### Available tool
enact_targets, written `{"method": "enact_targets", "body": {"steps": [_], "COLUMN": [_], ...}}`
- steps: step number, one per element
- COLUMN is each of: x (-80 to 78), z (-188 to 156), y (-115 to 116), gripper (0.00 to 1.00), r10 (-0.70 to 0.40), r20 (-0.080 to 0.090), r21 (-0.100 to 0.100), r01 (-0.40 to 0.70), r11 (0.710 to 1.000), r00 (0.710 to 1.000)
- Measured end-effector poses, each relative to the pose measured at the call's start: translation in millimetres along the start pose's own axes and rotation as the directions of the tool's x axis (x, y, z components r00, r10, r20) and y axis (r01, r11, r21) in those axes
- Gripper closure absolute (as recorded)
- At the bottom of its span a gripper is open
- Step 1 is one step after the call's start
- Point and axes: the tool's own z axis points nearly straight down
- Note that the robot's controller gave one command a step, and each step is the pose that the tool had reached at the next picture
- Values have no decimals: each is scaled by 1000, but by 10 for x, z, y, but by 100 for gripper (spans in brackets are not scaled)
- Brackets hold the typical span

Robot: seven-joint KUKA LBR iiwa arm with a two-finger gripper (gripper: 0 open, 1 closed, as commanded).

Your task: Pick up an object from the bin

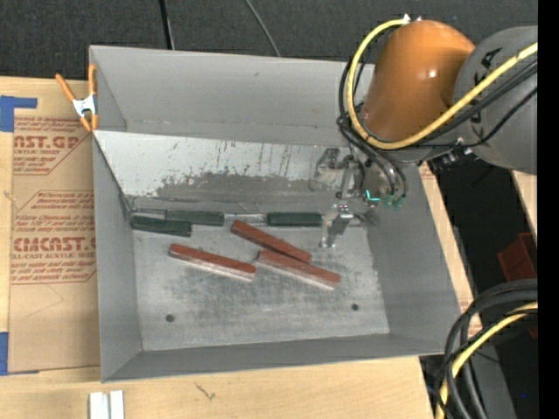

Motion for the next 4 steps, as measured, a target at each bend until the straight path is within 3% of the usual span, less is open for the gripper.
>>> {"method": "enact_targets", "body": {"steps": [1,2,3,4], "x": [233,345,265,295], "z": [519,825,1494,1526], "y": [-4,-124,-244,-253], "gripper": [0,0,100,0], "r10": [-30,-188,-133,-134], "r20": [5,-5,15,6], "r21": [1,-1,1,1], "r01": [30,188,133,134], "r11": [1000,982,991,991], "r00": [1000,982,991,991]}}
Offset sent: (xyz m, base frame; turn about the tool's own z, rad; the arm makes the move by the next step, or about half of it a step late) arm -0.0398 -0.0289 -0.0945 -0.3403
